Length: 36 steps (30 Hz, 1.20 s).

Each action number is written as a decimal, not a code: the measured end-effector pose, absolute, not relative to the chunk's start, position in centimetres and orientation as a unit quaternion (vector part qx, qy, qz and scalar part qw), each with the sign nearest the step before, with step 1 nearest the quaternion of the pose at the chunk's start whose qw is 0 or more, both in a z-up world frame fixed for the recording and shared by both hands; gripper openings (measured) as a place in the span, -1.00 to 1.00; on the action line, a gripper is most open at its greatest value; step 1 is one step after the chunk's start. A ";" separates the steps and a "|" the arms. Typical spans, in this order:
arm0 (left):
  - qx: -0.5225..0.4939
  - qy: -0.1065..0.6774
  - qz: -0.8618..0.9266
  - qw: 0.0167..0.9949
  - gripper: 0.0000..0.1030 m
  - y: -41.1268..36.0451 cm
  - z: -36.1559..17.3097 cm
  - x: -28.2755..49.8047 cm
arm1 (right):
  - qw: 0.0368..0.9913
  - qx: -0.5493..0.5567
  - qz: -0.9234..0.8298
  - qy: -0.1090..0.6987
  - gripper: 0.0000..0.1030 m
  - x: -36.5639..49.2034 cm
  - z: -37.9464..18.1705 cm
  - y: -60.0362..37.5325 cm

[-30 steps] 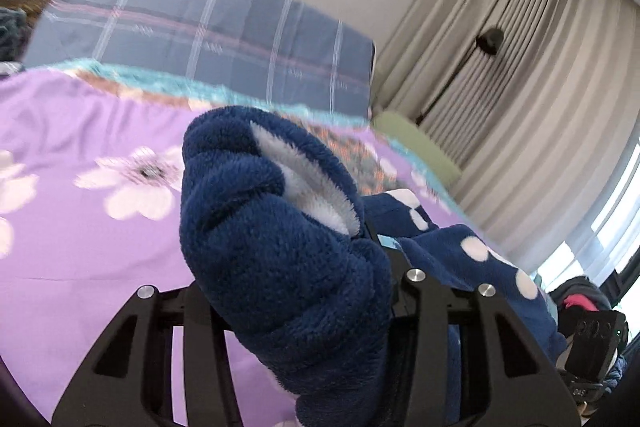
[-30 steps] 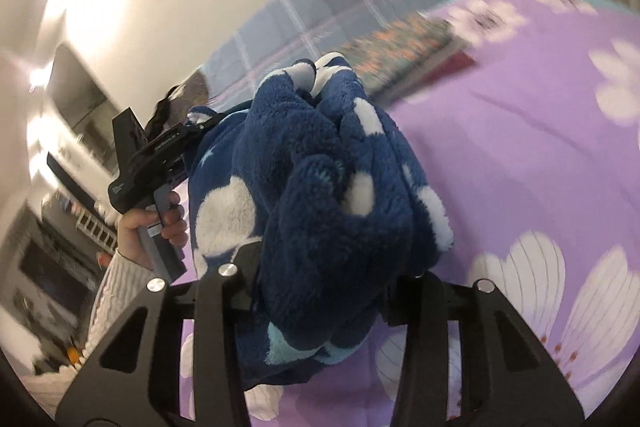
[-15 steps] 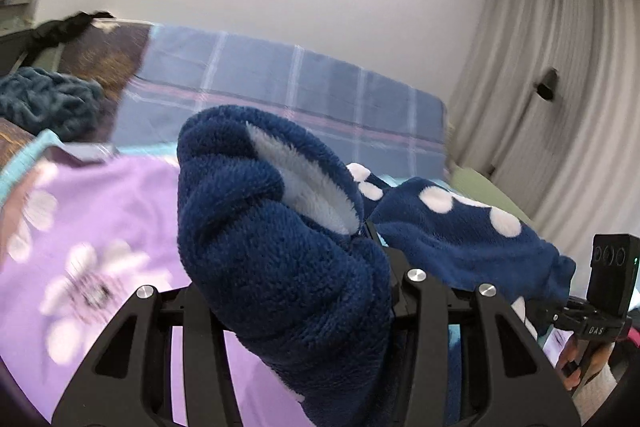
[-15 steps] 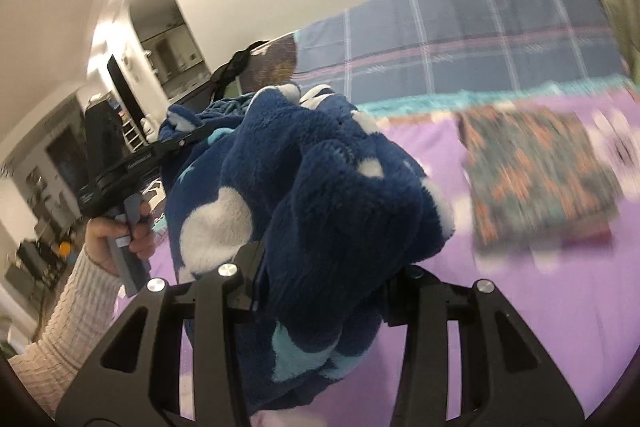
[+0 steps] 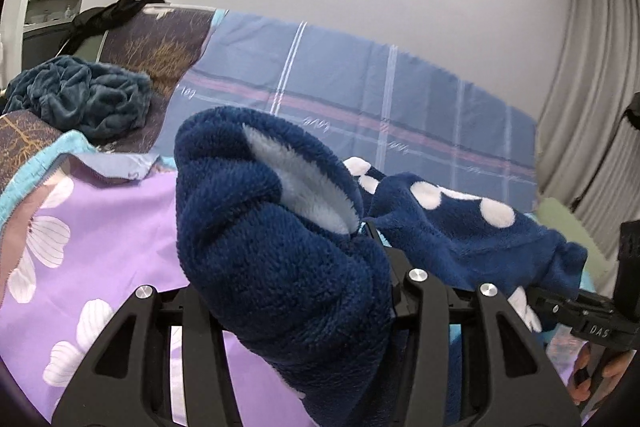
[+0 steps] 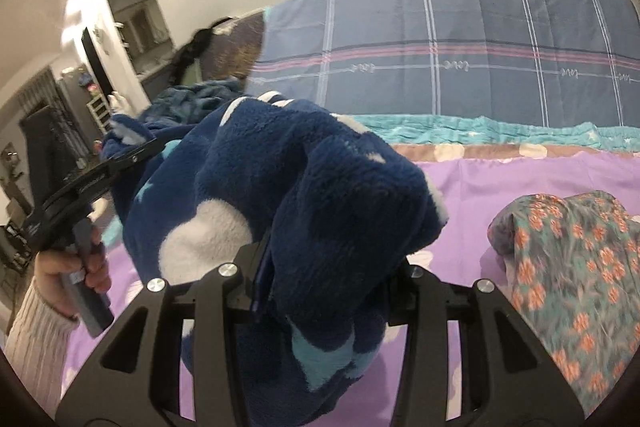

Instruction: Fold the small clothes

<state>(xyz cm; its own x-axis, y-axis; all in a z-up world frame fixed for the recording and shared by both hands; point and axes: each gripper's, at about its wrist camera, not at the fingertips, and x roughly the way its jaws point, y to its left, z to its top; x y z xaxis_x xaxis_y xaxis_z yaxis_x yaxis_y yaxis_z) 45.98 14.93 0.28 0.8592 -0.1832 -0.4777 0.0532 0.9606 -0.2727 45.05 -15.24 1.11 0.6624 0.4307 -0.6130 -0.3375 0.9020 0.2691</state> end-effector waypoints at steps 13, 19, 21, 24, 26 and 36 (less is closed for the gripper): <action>-0.111 0.402 0.021 0.909 0.35 15.9 -11.4 47.4 | 0.895 0.066 0.030 0.441 0.35 48.3 -12.0 -15.8; -0.053 0.333 -0.013 0.941 0.76 12.6 -7.9 39.6 | 0.926 0.008 0.054 0.375 0.44 40.4 -7.5 -14.8; -0.045 0.317 -0.028 0.947 0.79 11.0 -7.1 36.3 | 0.931 0.004 0.089 0.355 0.58 34.8 -6.9 -15.4; -0.016 0.305 -0.035 0.951 0.97 8.4 -6.2 30.7 | 0.937 -0.031 0.109 0.331 0.66 26.8 -6.8 -16.0; 0.012 0.307 -0.044 0.951 0.97 6.2 -5.7 27.1 | 0.943 -0.050 0.094 0.316 0.75 22.5 -6.4 -16.9; 0.044 0.270 -0.079 0.959 0.97 0.6 -0.7 12.8 | 0.963 0.020 0.008 0.269 0.96 10.9 0.2 -20.0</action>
<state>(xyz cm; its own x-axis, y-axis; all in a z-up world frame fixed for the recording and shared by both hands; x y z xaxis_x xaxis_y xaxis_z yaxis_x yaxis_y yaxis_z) 12.75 0.60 -0.75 0.8420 -0.1285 -0.5239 0.1761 0.9835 0.0418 10.93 -20.05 0.17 0.8553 0.0267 -0.5175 -0.0051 0.9991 0.0430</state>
